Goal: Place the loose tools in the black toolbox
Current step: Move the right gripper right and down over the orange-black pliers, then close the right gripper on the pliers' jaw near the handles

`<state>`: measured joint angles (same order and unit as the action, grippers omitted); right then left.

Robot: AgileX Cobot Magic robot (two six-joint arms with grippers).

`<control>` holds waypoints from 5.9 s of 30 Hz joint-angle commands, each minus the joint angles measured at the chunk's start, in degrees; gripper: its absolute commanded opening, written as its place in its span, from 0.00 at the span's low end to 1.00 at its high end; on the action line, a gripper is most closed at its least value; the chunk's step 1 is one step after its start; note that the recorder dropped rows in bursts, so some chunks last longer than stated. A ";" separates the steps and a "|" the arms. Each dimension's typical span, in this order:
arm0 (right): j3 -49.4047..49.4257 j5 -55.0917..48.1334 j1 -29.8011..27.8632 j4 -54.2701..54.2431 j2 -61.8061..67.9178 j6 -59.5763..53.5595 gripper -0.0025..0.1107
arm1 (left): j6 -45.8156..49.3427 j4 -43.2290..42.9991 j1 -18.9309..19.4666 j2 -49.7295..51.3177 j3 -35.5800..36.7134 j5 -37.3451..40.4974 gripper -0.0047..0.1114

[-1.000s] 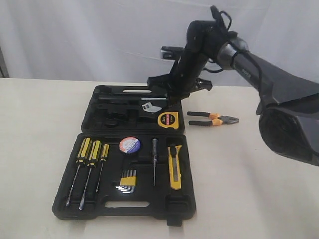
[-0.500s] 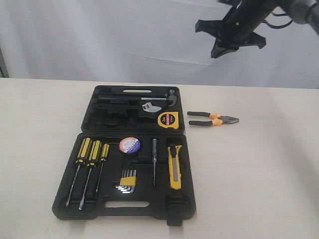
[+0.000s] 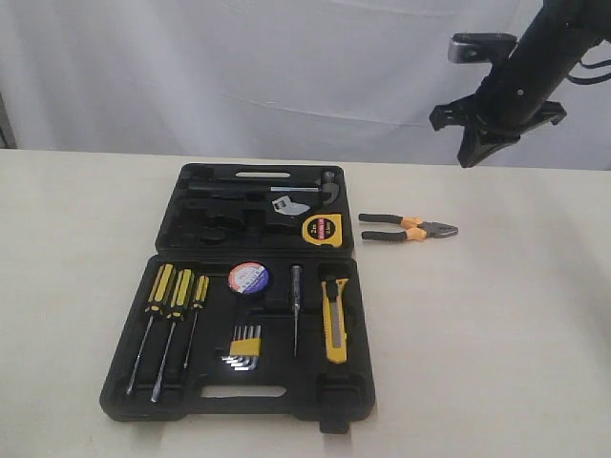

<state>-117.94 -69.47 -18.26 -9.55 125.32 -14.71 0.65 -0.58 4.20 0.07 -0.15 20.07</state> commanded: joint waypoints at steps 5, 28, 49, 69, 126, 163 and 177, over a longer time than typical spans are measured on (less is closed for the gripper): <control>4.77 3.50 -0.29 -1.07 -0.86 -9.79 0.02 | -0.24 0.58 -0.27 -0.07 0.15 -0.45 0.04; 4.76 7.89 -0.29 -2.51 -0.86 -5.52 0.02 | -0.24 0.58 -0.27 -0.07 0.15 -0.45 0.04; 4.76 6.28 -0.29 -1.08 -0.86 -22.61 0.02 | -0.24 0.58 -0.27 -0.07 0.15 -0.45 0.04; 4.76 7.55 -0.19 -1.23 4.25 -71.91 0.07 | -0.24 0.58 -0.27 -0.07 0.15 -0.45 0.04; 4.66 17.32 -0.09 -8.13 15.91 -80.67 0.44 | -0.24 0.58 -0.27 -0.07 0.15 -0.45 0.04; 4.66 16.73 1.82 -4.81 11.18 -75.16 0.48 | -0.24 0.58 -0.27 -0.07 0.15 -0.45 0.04; 4.66 16.54 1.82 -1.93 14.58 -72.03 0.53 | -0.24 0.58 -0.27 -0.07 0.15 -0.45 0.04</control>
<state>-113.31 -52.95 -16.31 -11.82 139.36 -86.99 0.65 -0.58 4.20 0.07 -0.15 20.07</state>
